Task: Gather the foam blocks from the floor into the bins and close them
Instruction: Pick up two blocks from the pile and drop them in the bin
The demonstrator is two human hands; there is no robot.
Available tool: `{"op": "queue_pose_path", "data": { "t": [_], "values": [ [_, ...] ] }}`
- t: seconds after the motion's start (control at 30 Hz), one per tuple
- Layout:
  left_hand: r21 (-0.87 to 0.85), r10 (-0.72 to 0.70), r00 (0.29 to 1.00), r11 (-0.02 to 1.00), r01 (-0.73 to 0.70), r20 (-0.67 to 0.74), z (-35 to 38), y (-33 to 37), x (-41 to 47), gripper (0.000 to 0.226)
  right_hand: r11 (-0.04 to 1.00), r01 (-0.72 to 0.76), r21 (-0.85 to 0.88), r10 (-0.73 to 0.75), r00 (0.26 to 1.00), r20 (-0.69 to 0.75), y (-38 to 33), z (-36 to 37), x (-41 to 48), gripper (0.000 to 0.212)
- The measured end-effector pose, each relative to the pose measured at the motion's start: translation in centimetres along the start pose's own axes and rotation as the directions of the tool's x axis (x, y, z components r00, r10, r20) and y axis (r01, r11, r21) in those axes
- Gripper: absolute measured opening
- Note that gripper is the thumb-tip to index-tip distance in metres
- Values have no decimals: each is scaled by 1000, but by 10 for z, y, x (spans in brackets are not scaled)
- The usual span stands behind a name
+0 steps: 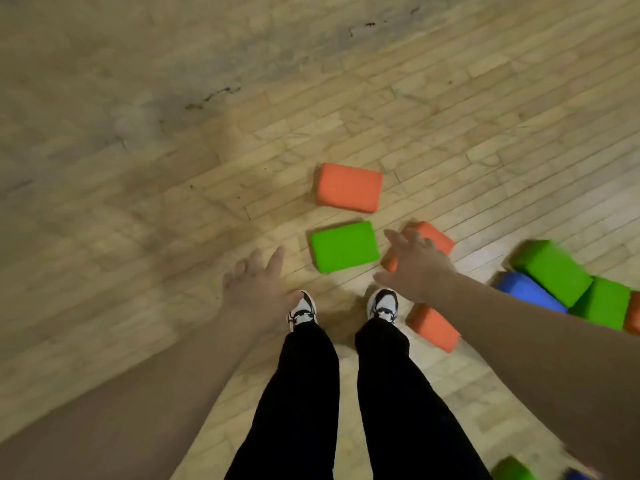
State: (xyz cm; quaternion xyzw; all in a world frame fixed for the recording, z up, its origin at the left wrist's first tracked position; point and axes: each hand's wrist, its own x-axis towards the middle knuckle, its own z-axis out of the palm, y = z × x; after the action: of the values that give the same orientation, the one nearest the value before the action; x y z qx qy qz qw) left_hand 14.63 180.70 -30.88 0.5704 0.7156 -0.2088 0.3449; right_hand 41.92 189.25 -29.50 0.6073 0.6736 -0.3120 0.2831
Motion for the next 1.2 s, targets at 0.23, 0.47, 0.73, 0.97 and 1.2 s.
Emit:
{"op": "queue_pose_path", "data": {
  "t": [0.23, 0.47, 0.73, 0.97, 1.2],
  "values": [
    [-136, -74, 996, 987, 81, 52, 123, 3, 186, 100, 999, -21, -47, 26, 993, 112, 21, 110, 226, 104],
    [-570, -54, 991, 813, 115, 123, 265, 24, 348, 113, 998, -68, -19, 69, 990, 122, 49, 221, 388, 110],
    [-860, -194, 970, 460, 220, 145, 295, 37, 358, 115, 966, -45, 256, 16, 993, 115, 65, 241, 399, 109],
    [-653, -162, 986, 743, 147, 37, 189, 15, 312, 87, 968, 112, 224, -97, 992, -77, 55, 180, 404, 99],
    [-271, -144, 987, 955, 120, -68, 134, 43, 364, 76, 993, 98, -60, -109, 968, -226, 45, 113, 504, 130]
  ]
}}
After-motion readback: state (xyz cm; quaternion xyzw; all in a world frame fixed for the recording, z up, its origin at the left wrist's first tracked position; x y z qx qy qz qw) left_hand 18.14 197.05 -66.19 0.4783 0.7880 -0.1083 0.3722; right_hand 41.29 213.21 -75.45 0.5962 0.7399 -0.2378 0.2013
